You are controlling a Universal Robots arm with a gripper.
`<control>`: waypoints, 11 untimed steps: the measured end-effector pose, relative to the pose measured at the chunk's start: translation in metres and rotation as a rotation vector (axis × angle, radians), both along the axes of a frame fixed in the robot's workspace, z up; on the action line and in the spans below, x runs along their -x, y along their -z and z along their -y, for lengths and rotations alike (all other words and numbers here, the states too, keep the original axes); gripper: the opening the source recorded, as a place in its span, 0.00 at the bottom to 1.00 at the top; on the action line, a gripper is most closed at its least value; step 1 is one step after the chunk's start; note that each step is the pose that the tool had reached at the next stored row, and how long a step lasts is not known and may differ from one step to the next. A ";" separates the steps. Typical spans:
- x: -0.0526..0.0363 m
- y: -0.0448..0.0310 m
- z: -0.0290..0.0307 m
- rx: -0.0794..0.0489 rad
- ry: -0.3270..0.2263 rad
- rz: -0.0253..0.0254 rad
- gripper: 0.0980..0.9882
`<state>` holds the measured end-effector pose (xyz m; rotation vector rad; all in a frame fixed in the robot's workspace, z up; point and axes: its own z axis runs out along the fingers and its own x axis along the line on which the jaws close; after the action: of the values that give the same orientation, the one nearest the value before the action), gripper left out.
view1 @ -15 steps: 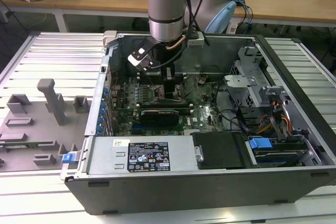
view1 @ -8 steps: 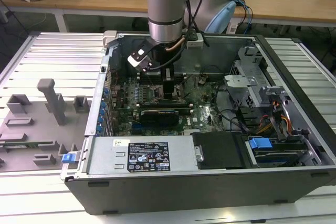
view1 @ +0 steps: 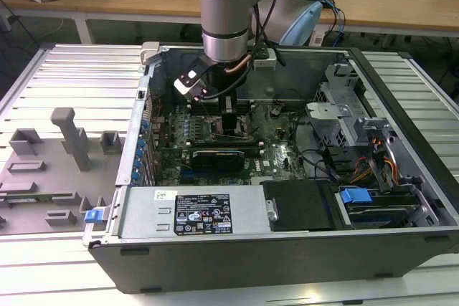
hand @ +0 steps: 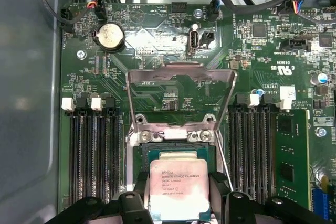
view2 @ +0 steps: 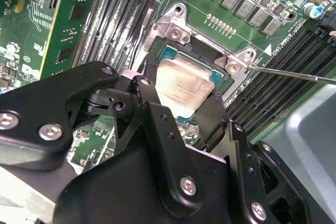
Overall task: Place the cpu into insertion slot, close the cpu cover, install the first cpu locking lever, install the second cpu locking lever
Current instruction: 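Place the cpu into insertion slot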
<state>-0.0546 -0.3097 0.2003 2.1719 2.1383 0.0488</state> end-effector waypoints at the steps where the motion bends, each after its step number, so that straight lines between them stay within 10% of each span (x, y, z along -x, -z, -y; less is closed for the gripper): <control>1: 0.0000 0.0004 0.0000 -0.002 0.000 0.0001 0.50; 11: -0.0001 0.0020 -0.0001 -0.009 0.000 0.0002 0.50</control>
<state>-0.0546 -0.3096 0.1983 2.1767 2.1421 0.0586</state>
